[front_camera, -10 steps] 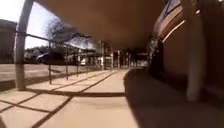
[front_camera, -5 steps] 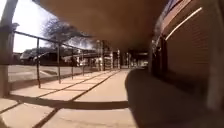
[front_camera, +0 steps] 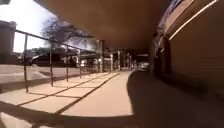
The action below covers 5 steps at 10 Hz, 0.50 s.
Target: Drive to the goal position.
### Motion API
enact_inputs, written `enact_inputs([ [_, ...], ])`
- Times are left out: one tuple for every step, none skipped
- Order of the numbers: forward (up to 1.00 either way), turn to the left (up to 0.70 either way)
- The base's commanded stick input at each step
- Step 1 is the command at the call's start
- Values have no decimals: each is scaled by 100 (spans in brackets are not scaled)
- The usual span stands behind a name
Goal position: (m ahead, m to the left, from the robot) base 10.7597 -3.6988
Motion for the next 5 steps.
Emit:
enact_inputs([
  [85,0],
  [85,0],
  [85,0],
  [85,-6],
  [85,-20],
])
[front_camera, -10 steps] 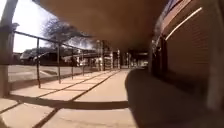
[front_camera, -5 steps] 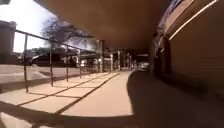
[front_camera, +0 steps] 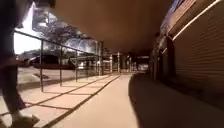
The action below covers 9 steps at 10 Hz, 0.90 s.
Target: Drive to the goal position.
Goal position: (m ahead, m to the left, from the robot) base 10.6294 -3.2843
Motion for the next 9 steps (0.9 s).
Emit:
enact_inputs([
  [85,-32],
  [85,-19],
  [85,-6],
  [85,0],
  [85,0],
  [85,0],
  [85,0],
  [85,0],
  [85,0],
])
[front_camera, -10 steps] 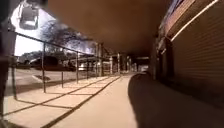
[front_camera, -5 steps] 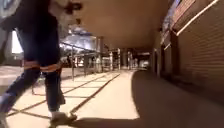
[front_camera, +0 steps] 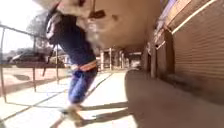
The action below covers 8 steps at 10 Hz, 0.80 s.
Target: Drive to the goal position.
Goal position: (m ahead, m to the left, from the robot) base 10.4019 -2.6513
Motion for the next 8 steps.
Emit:
enact_inputs([
  [85,0],
  [85,0],
  [85,0],
  [85,0],
  [85,-25],
  [85,-13],
  [85,0],
  [85,0],
])
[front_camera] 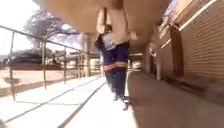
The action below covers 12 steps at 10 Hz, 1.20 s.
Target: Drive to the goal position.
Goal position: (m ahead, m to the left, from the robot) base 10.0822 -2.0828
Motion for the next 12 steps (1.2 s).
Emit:
enact_inputs([
  [85,0],
  [85,0],
  [85,0],
  [85,0],
  [85,0],
  [85,0],
  [85,0],
  [85,0],
  [85,0],
  [85,0],
  [85,0],
  [85,0],
])
